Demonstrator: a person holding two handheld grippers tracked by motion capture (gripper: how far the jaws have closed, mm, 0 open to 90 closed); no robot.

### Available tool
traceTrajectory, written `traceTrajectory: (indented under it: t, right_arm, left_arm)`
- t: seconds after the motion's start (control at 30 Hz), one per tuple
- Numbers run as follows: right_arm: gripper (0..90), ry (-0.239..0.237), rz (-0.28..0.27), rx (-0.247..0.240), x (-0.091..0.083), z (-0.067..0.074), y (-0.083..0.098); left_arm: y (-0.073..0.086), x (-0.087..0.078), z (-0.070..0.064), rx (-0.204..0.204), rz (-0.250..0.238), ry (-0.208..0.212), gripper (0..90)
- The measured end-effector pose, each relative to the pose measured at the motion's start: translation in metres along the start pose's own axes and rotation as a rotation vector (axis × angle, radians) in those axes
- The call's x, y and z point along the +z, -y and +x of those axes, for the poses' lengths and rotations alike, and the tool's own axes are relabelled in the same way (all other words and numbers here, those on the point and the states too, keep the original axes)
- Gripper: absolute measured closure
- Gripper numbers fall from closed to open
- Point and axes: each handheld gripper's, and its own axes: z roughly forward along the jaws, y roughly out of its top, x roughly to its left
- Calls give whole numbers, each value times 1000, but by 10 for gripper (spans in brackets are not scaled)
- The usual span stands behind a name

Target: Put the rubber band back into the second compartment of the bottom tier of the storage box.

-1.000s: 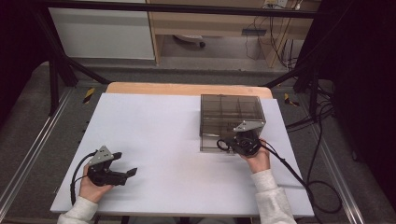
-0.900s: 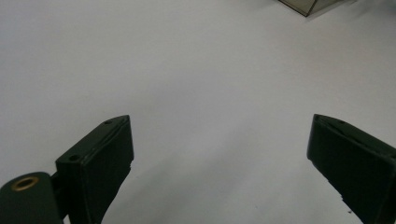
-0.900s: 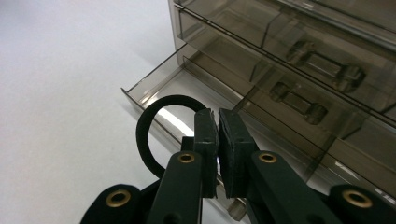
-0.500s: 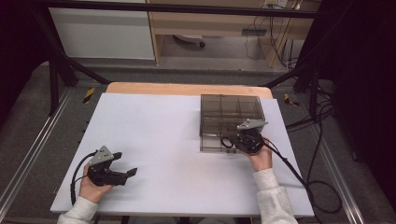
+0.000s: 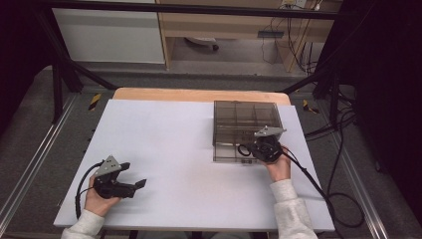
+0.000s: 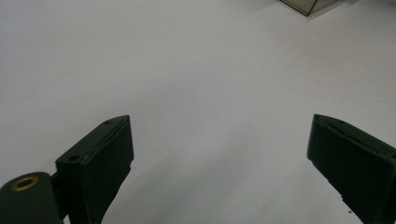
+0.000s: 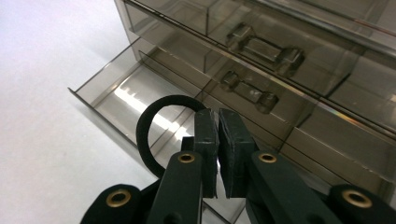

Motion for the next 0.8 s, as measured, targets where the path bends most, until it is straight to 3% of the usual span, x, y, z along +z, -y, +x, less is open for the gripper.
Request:
traceTrajectory:
  t: [0.8]
  right_arm:
    - [863,51,28,6,11,-4,3]
  left_arm:
    - [0,0,0,1,3,2,69]
